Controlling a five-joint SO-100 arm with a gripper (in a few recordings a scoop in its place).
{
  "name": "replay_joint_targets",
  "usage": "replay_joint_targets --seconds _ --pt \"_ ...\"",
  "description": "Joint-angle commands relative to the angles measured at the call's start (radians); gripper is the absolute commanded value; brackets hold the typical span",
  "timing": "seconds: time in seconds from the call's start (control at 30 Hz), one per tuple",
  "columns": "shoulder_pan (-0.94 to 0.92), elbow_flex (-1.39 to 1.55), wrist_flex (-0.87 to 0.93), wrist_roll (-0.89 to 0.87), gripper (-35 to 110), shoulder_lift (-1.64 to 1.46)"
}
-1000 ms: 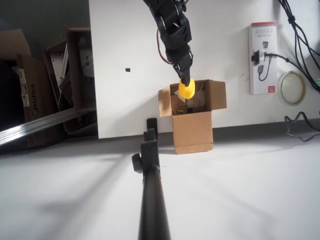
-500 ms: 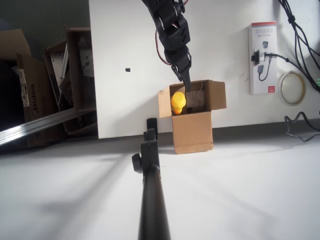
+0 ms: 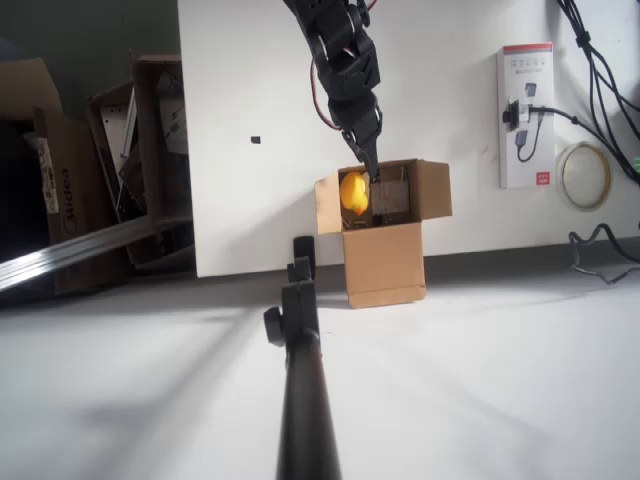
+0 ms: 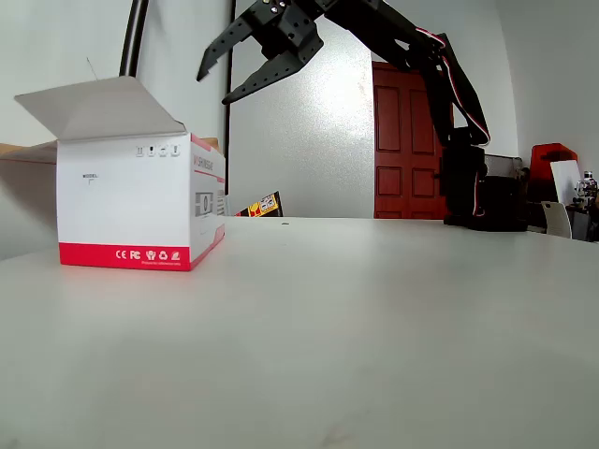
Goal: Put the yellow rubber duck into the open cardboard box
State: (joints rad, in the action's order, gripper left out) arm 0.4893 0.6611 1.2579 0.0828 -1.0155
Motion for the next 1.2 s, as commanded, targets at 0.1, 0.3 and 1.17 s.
replay_joint_targets --seconds 0.1,0.3,1.17 --pt "-0.009 -0.058 0.021 -0.008 0 -0.035" --pt "-0.02 -0.058 0.074 -0.005 -1 -0.11" --pt "-0.327 -0.029 0.368 0.051 -1 -0.537"
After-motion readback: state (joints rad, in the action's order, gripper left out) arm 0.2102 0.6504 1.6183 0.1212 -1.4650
